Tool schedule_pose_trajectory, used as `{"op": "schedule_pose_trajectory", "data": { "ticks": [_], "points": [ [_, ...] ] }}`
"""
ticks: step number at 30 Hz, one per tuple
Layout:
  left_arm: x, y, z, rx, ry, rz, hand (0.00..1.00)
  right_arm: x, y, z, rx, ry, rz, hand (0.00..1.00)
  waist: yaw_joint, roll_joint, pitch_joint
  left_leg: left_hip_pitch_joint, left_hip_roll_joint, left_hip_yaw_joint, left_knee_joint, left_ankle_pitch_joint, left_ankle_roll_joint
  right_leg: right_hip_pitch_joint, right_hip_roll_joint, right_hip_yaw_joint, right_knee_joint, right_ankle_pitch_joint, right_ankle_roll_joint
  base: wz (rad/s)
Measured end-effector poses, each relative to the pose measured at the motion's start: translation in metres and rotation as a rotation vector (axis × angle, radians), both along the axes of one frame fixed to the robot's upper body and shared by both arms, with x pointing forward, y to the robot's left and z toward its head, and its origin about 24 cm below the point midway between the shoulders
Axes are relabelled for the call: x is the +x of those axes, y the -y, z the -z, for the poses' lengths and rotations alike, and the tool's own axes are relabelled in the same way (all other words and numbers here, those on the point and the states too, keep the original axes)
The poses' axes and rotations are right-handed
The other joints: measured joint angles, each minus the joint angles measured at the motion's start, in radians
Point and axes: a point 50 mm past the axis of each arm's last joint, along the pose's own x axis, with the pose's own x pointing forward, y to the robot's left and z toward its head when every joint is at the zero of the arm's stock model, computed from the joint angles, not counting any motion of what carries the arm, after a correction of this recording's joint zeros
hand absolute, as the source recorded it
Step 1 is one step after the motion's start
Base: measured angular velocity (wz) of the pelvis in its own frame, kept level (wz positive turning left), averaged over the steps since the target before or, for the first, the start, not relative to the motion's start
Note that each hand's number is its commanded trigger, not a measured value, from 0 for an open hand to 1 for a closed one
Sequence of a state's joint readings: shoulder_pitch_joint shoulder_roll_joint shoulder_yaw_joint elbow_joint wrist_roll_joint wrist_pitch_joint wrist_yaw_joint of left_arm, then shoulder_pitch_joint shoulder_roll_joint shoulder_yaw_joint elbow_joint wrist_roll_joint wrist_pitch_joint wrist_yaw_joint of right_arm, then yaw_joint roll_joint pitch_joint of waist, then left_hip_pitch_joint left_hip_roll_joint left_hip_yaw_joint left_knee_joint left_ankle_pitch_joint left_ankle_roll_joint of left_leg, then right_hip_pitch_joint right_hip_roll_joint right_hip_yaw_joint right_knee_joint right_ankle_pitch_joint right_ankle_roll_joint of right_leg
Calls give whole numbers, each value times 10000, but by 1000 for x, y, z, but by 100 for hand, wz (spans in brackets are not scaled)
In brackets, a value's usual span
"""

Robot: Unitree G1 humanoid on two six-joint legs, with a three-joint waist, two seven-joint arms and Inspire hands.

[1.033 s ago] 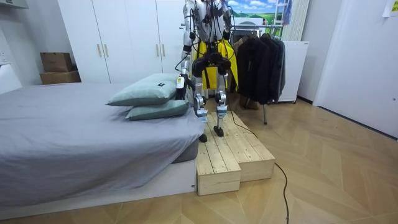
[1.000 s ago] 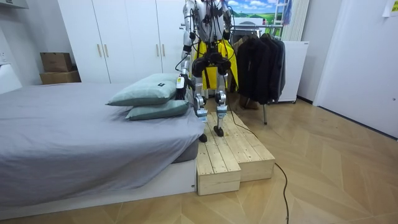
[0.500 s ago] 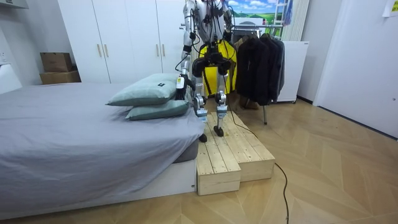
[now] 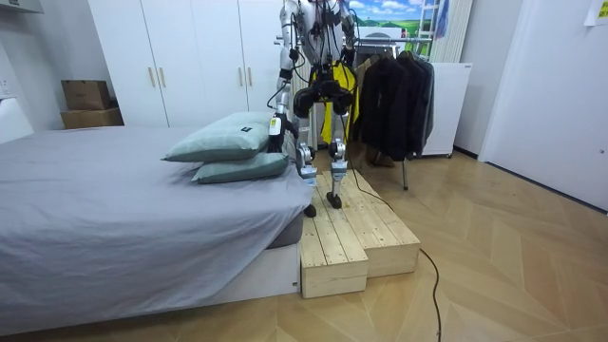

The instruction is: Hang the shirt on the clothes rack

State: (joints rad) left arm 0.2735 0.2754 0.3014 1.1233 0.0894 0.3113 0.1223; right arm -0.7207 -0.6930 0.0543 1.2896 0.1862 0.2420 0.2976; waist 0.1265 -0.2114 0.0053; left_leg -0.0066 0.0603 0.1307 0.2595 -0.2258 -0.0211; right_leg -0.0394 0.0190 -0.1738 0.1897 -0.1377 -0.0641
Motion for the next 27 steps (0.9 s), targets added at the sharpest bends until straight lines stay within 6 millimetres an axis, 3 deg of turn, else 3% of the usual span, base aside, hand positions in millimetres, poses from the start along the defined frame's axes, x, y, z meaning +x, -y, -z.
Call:
{"op": "schedule_pose_trajectory", "data": {
  "ticks": [19,27],
  "points": [
    [-3,5,2,-166,-61,-174,0,4,0,-6,190,535,135,0,-127,204,-25,14,18,118,-30,0,-2,-134,-4,67,166,11,-6,-2],
    [-3,6,2,-196,-98,-203,0,2,6,-11,1404,1881,1812,0,-215,241,1,10,18,133,-32,-1,-1,-131,-3,49,159,12,-6,0]
  ]
}}
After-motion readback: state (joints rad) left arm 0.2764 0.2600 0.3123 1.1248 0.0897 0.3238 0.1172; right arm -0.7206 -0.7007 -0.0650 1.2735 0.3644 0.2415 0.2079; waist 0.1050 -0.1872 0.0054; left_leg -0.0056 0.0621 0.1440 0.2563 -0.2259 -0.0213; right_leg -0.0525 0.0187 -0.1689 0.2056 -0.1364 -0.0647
